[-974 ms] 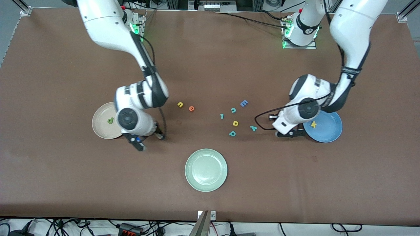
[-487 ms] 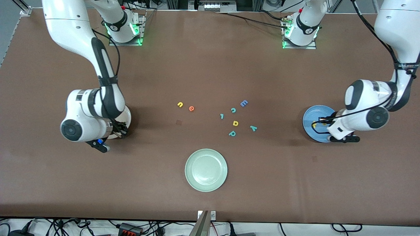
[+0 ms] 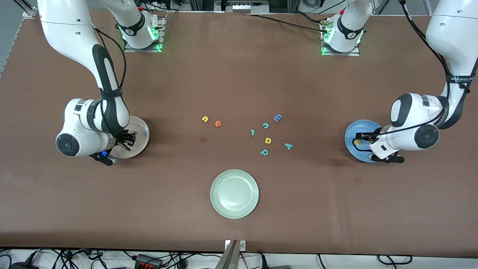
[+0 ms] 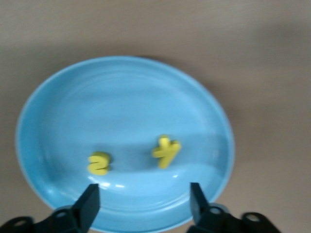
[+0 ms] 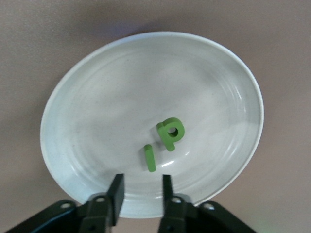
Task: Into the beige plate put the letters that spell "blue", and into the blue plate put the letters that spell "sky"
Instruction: 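Drop the s on the blue plate while the right gripper drops the l, then move the left gripper to the cyan y while the right gripper reaches the u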
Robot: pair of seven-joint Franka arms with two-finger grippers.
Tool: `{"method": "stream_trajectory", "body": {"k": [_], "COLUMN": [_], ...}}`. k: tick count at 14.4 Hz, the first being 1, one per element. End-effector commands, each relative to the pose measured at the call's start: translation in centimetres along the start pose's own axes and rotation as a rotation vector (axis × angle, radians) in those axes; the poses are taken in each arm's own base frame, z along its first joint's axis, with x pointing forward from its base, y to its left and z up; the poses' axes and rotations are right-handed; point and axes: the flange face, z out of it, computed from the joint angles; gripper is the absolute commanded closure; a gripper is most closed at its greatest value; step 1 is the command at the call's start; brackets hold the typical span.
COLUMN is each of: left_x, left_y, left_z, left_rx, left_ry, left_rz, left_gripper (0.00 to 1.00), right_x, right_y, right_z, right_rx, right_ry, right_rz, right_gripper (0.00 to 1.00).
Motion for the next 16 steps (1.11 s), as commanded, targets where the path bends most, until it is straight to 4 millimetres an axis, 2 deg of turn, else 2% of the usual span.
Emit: {"method": "stream_trajectory", "body": {"k": [1, 2, 3, 5, 6, 7, 8, 10, 11, 13, 16], "left_x": [1.4, 1.8, 2.0, 2.0, 2.4, 2.8, 3.2, 4.0, 4.4, 4.7, 4.6], "left_y": [6.1, 8.4, 10.7, 16.0, 17.2, 17.4, 17.6, 18.6, 19.3, 18.3, 18.5], "left_z": [-2.4, -3.3, -4.0, -4.6, -4.4, -4.2, -4.4, -4.8, -4.7, -4.6, -3.0], "left_rx": [-0.002, 0.001, 0.003, 0.006, -0.033, -0.091, -0.149, -0.220, -0.233, -0.235, -0.208], "left_ry": [0.042, 0.062, 0.077, 0.096, 0.085, 0.059, 0.035, 0.002, -0.010, -0.017, -0.039], "left_rz": [0.081, 0.065, 0.016, -0.072, -0.216, -0.355, -0.466, -0.588, -0.617, -0.651, -0.653], "left_gripper": [0.00, 0.00, 0.00, 0.00, 0.00, 0.00, 0.00, 0.00, 0.00, 0.00, 0.00], "right_x": [-2.2, -3.5, -5.5, -9.6, -10.9, -11.3, -12.6, -15.1, -16.3, -18.5, -21.5], "right_y": [-1.4, -3.0, -5.6, -10.7, -12.1, -12.4, -13.6, -15.9, -17.0, -19.1, -21.7], "right_z": [-3.9, -4.6, -4.8, -4.1, -3.6, -3.4, -2.5, -1.4, -1.2, -0.6, 2.4], "right_rx": [0.044, 0.044, 0.034, 0.014, 0.009, 0.006, -0.001, -0.011, -0.018, -0.017, -0.001], "right_ry": [0.039, 0.042, 0.055, 0.081, 0.089, 0.088, 0.076, 0.071, 0.079, 0.124, 0.229], "right_rz": [-0.064, -0.095, -0.149, -0.237, -0.264, -0.284, -0.343, -0.433, -0.475, -0.591, -0.707], "right_gripper": [0.00, 0.00, 0.00, 0.00, 0.00, 0.00, 0.00, 0.00, 0.00, 0.00, 0.00]}}
